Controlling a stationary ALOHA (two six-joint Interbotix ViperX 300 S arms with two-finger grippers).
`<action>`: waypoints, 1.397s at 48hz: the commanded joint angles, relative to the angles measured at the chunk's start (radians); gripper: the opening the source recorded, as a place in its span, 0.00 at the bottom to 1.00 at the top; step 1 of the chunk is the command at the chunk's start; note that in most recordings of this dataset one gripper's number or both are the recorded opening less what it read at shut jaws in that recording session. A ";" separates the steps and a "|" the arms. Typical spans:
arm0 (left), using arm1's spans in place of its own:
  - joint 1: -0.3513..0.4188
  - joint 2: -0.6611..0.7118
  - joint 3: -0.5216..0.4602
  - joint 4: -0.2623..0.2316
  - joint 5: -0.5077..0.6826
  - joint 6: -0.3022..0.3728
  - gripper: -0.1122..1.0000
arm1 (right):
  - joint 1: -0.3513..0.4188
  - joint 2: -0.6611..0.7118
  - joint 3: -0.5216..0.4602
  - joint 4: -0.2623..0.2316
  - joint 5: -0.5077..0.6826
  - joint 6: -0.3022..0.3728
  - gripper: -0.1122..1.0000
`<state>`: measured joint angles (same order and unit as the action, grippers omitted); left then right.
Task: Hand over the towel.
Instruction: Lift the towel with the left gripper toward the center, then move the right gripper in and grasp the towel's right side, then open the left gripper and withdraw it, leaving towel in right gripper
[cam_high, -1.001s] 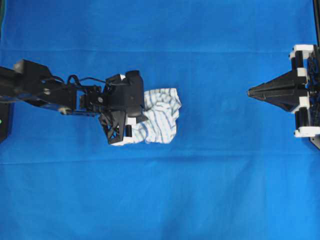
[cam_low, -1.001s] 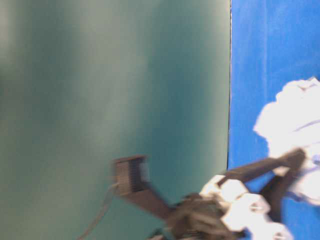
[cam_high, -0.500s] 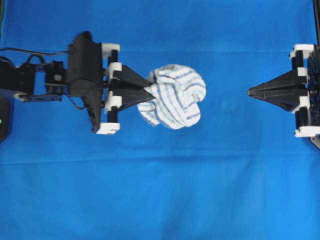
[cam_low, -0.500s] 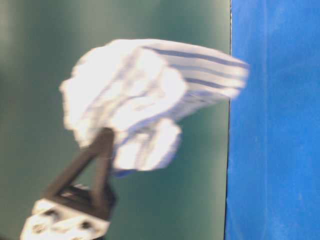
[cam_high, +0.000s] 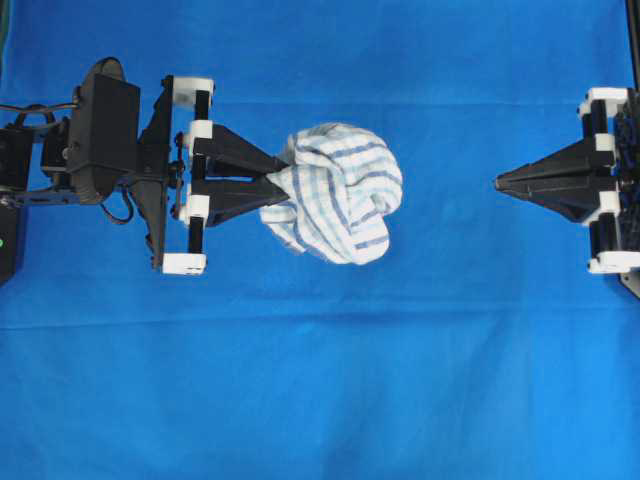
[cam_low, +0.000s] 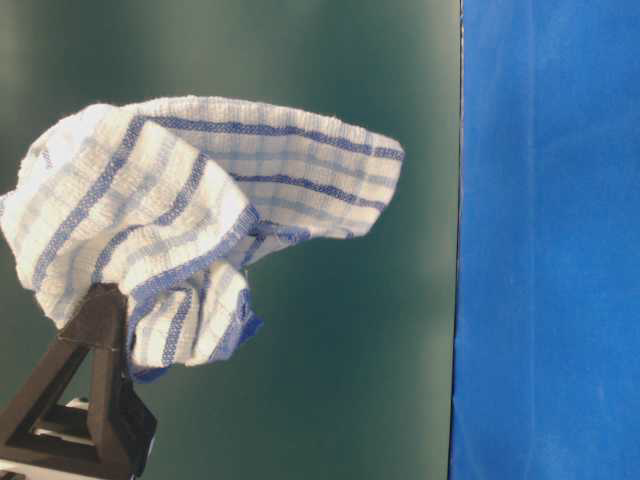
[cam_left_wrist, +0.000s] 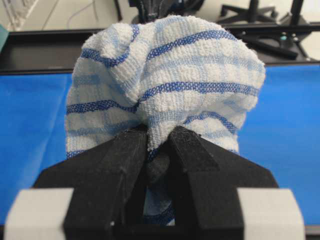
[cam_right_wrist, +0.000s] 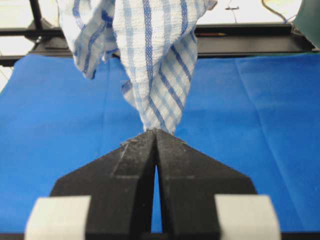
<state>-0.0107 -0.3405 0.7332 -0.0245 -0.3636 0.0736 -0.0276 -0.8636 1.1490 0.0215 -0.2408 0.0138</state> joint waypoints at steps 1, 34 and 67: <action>-0.005 -0.015 -0.014 0.002 -0.009 0.002 0.17 | -0.002 0.025 -0.018 0.018 -0.038 0.002 0.10; -0.005 -0.011 -0.015 0.002 -0.008 0.000 0.17 | 0.051 0.474 -0.272 0.038 -0.210 0.002 0.75; -0.005 -0.009 -0.015 0.002 -0.009 0.003 0.17 | 0.051 0.666 -0.440 0.035 -0.242 -0.006 0.74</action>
<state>-0.0107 -0.3405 0.7332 -0.0261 -0.3636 0.0752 0.0199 -0.1871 0.7317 0.0568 -0.4832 0.0092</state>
